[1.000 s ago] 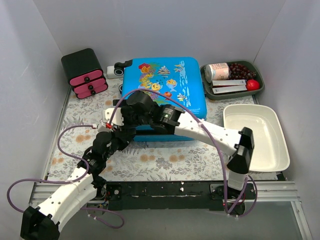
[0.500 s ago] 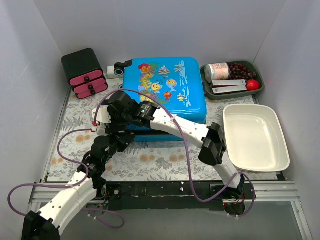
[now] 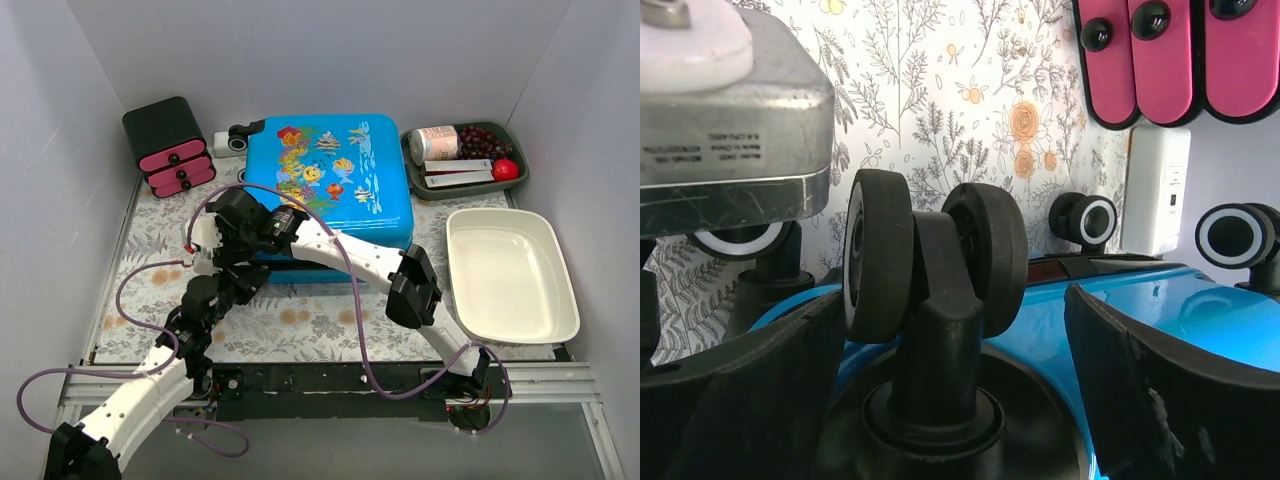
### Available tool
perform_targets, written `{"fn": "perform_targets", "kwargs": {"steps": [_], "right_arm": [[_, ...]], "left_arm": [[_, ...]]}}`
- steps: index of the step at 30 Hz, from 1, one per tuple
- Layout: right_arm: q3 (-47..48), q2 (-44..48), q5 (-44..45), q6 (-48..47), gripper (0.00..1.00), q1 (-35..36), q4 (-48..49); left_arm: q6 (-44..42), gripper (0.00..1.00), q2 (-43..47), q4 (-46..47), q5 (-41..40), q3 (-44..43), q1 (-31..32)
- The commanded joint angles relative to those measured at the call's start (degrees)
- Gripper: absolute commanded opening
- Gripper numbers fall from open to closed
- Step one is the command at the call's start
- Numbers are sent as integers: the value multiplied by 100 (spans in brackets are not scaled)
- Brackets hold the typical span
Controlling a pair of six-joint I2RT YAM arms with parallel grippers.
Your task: Open, take out, and arrange the luggage
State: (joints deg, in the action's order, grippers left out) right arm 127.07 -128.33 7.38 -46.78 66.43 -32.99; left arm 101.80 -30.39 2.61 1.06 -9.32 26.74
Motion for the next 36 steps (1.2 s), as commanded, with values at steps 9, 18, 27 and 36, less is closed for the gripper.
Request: {"fn": "perform_targets", "kwargs": {"steps": [9, 18, 27, 36], "right_arm": [[276, -439, 720, -33, 2, 27, 679], [-1180, 658, 2091, 161, 1, 300, 2549], [-3266, 2348, 3454, 127, 1, 599, 4854], [-3478, 2655, 4061, -15, 1, 590, 5321]], "left_arm": [[-152, 0, -142, -296, 70, 36, 15], [50, 0, -81, -489, -360, -69, 15], [261, 0, 367, -1711, -1520, -623, 15], [815, 0, 480, -2660, -2224, -799, 15]]}}
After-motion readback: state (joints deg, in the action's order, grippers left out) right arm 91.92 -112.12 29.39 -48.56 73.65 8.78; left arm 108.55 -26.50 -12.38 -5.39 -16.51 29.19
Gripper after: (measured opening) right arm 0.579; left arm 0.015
